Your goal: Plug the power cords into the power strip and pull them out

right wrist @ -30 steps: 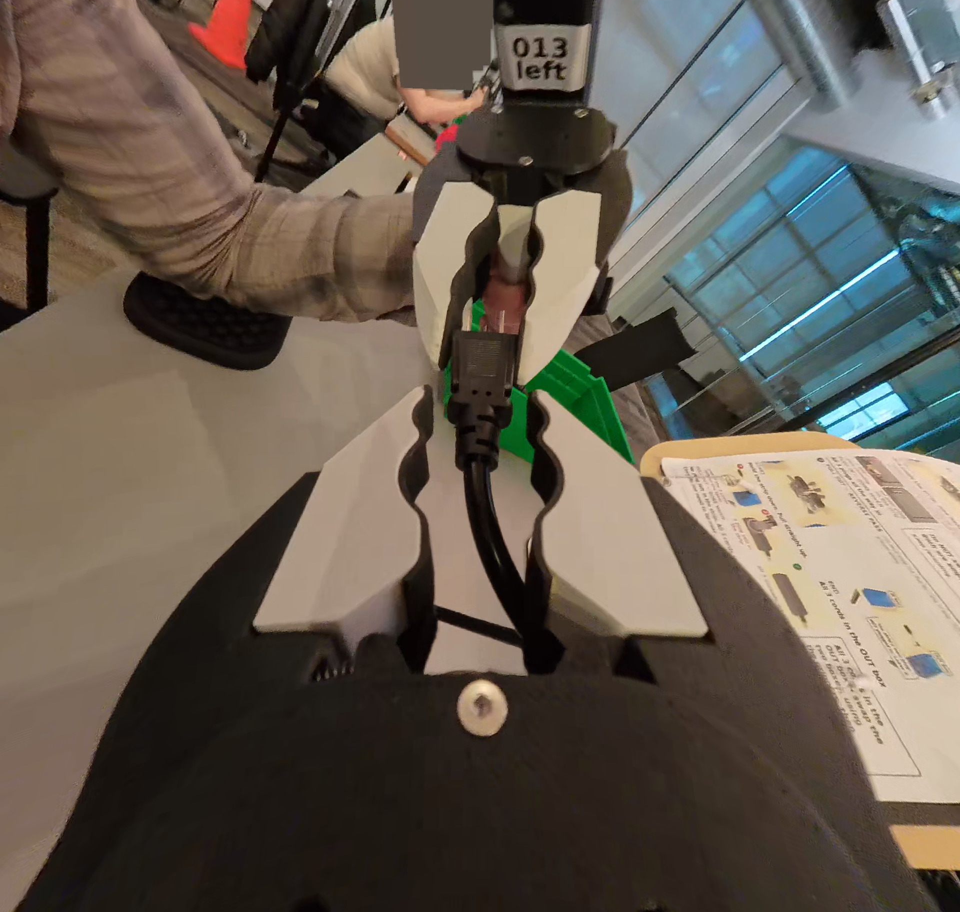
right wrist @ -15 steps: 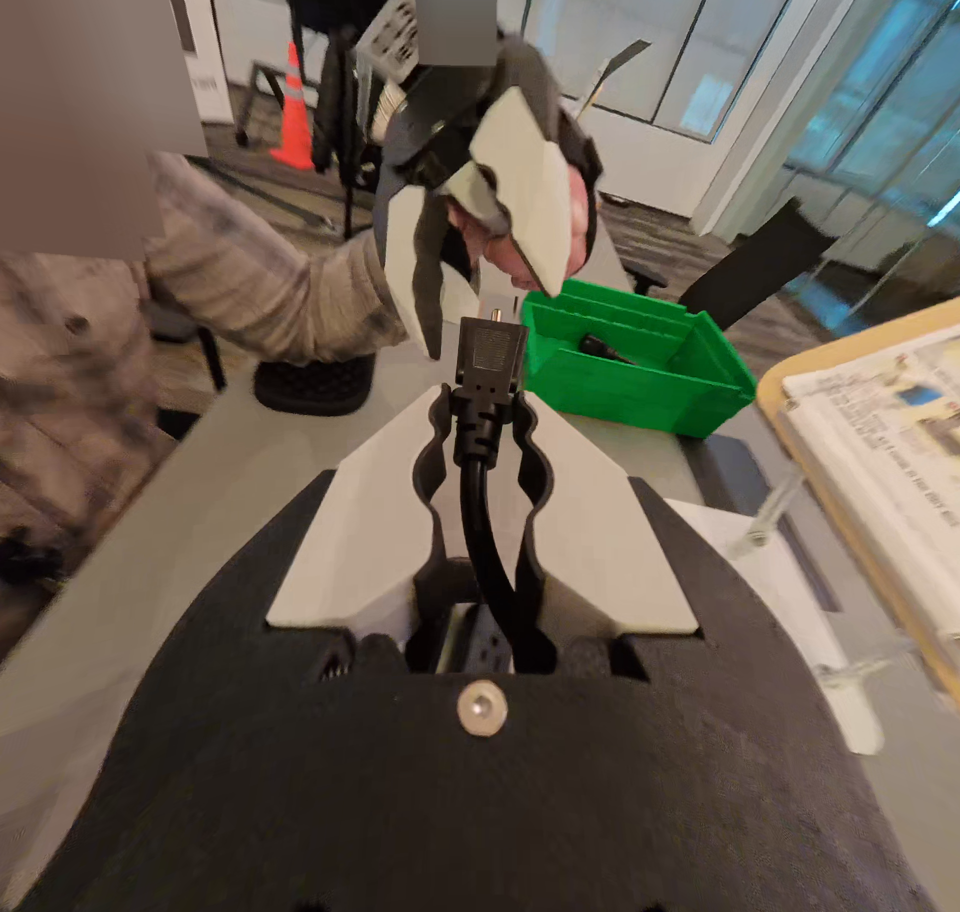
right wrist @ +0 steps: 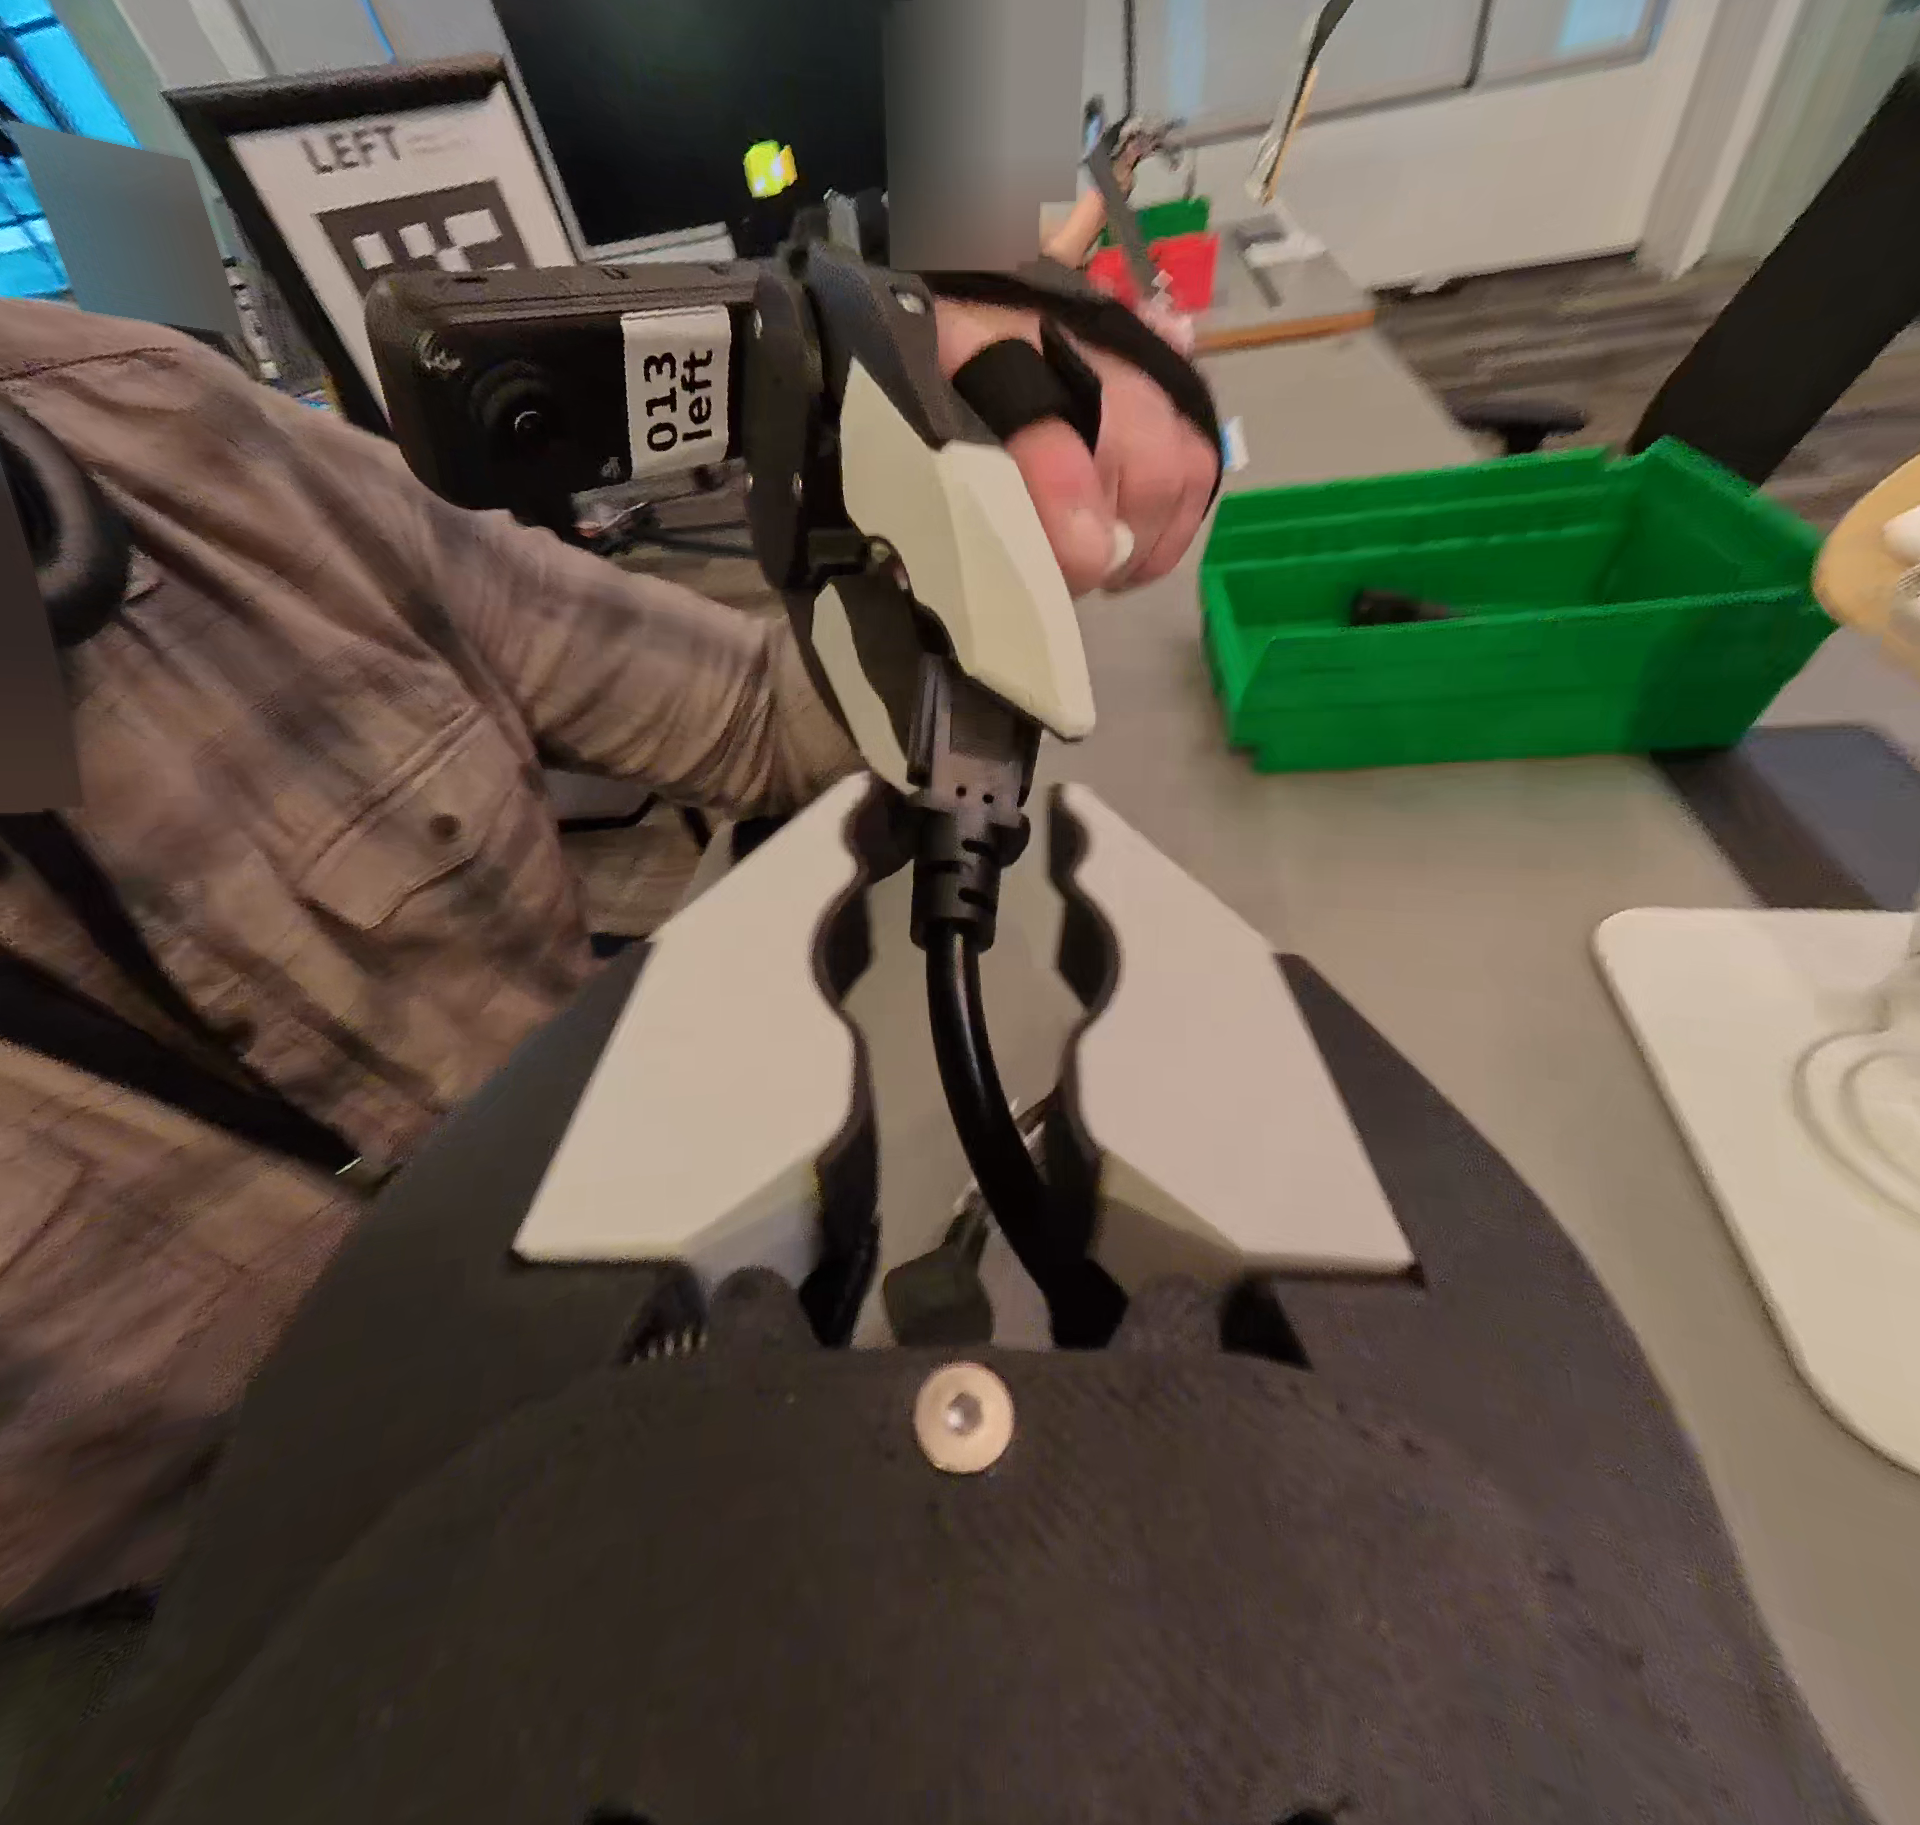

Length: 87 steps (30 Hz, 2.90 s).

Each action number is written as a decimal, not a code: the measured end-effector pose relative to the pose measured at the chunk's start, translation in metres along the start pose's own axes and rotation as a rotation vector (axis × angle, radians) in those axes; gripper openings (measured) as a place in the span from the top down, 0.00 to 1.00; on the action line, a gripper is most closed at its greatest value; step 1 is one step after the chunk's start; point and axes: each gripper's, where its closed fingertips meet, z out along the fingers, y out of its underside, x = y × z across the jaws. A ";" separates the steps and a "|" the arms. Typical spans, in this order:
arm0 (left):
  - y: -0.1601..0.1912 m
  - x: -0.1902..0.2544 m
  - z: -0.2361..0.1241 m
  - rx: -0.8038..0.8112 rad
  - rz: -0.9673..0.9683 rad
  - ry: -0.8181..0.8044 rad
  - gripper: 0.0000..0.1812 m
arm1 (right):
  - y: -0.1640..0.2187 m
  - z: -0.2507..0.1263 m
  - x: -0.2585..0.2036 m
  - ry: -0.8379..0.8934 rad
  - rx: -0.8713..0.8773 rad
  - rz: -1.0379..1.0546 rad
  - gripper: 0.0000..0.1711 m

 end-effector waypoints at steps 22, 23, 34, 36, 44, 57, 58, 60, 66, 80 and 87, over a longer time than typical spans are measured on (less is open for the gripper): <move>0.042 -0.046 -0.025 0.405 -1.025 0.289 0.86 | -0.058 -0.006 0.045 0.748 -0.396 -1.427 0.66; 0.043 -0.045 -0.023 0.428 -1.069 0.323 0.86 | -0.057 -0.002 0.046 0.738 -0.409 -1.456 0.66; 0.039 -0.004 0.005 0.492 -1.216 0.612 0.86 | -0.010 0.017 0.070 0.566 -0.750 -1.607 0.72; 0.035 0.004 0.010 0.480 -1.207 0.643 0.86 | 0.002 0.017 0.076 0.534 -0.807 -1.575 0.78; 0.031 0.023 0.014 0.511 -1.210 0.763 0.86 | 0.020 0.018 0.070 0.464 -0.750 -1.522 0.80; 0.036 0.038 0.019 0.477 -1.215 0.831 0.86 | 0.030 0.018 0.069 0.451 -0.751 -1.304 0.87; 0.036 0.038 0.019 0.474 -1.197 0.817 0.86 | 0.029 0.017 0.070 0.457 -0.731 -1.275 0.87; 0.037 0.033 0.019 0.474 -1.155 0.756 0.85 | 0.023 0.015 0.071 0.475 -0.667 -1.190 0.88; 0.059 0.007 0.025 0.298 -0.874 0.361 0.73 | 0.008 -0.006 0.080 0.496 -0.468 -0.858 0.88; 0.051 -0.011 0.047 -0.047 0.102 -0.307 0.84 | 0.018 0.000 0.065 0.198 -0.243 -0.250 0.87; 0.048 -0.016 0.043 -0.039 0.032 -0.314 0.87 | 0.009 0.001 0.049 0.090 -0.125 -0.141 0.74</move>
